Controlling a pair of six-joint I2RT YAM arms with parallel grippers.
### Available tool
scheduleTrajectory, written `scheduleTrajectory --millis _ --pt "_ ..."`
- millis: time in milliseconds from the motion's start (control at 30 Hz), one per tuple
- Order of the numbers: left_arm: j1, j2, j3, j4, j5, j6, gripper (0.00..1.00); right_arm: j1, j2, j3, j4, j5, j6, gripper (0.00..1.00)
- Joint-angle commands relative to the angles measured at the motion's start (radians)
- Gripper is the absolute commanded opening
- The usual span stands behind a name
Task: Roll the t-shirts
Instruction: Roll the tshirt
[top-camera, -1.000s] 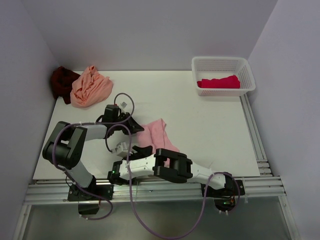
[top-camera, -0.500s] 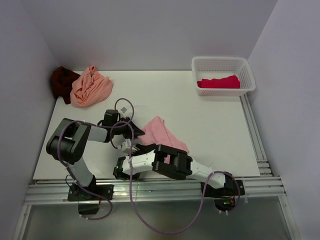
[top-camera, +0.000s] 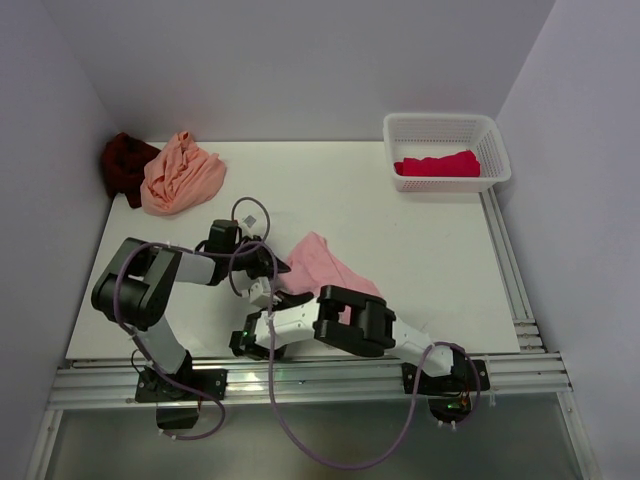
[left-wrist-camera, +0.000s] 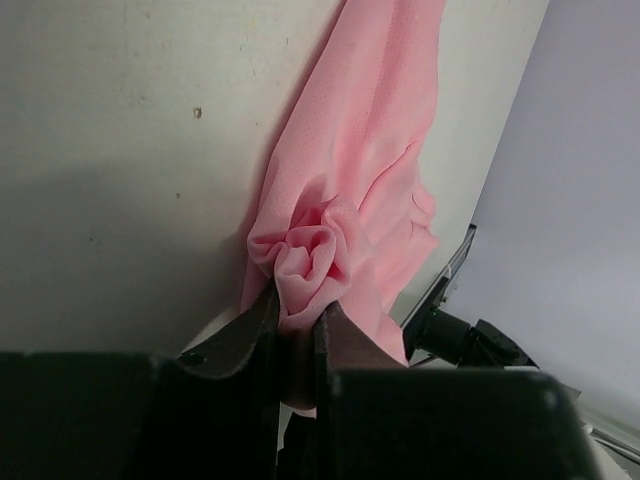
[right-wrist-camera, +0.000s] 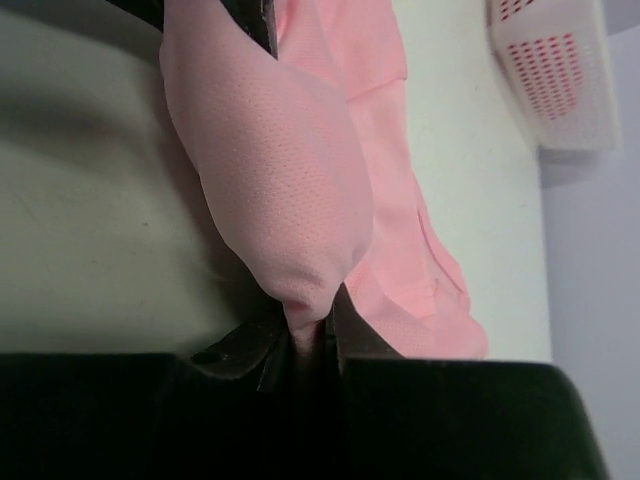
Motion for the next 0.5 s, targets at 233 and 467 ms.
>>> scheduleTrajectory --millis 233,467 --pt "0.038 -0.188 0.035 -0.118 -0.038 0.127 0.71 -0.039 -0.369 -0.275 0.531 -0.399 -0.295 0.00" --pt "0.099 -0.328 0.053 -0.197 -0.065 0.168 0.82 -0.125 -0.544 -0.476 0.791 -0.723 -0.376 0.00"
